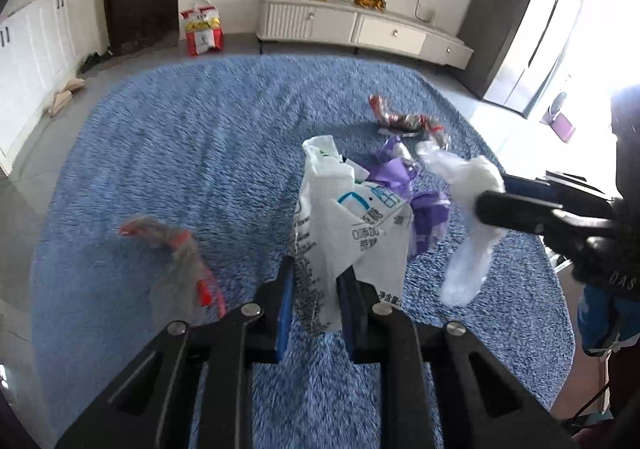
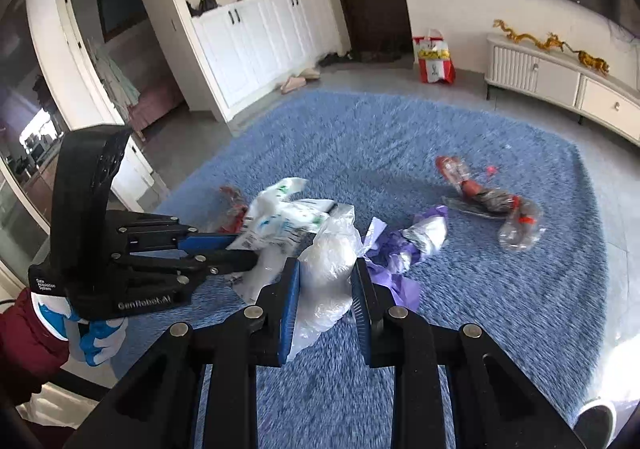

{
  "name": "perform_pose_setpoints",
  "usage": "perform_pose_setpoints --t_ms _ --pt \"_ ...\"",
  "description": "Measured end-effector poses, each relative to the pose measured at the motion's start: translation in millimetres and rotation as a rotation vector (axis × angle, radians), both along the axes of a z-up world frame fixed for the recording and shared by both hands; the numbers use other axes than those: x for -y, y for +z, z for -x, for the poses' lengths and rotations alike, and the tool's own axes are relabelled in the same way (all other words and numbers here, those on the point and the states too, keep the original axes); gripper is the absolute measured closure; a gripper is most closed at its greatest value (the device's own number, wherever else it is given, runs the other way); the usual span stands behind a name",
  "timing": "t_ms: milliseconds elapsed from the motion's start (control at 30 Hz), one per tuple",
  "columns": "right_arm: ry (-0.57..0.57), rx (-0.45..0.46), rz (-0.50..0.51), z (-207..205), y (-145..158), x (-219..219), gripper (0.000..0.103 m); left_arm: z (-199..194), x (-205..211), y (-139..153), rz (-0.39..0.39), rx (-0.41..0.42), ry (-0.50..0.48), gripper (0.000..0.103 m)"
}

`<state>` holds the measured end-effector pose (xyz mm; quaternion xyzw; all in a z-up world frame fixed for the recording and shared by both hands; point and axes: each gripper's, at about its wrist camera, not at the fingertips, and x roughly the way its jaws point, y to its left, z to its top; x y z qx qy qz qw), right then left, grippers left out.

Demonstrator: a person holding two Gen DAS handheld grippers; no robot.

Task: Collect trash
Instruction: 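Grasp a white plastic bag with the left tool while the right tool grasps a white tissue, then carry the bag and tissue to the bin and open both tools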

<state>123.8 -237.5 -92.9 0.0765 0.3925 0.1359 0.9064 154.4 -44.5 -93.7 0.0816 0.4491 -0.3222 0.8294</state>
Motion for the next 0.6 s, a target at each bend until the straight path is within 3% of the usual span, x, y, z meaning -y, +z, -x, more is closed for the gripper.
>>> perform_pose_setpoints --t_ms 400,600 --pt "-0.121 0.161 0.011 98 53 53 0.078 57 -40 90 0.049 0.182 0.097 0.084" --pt "-0.262 0.203 0.025 154 59 113 0.078 80 -11 108 0.052 0.211 0.053 0.084"
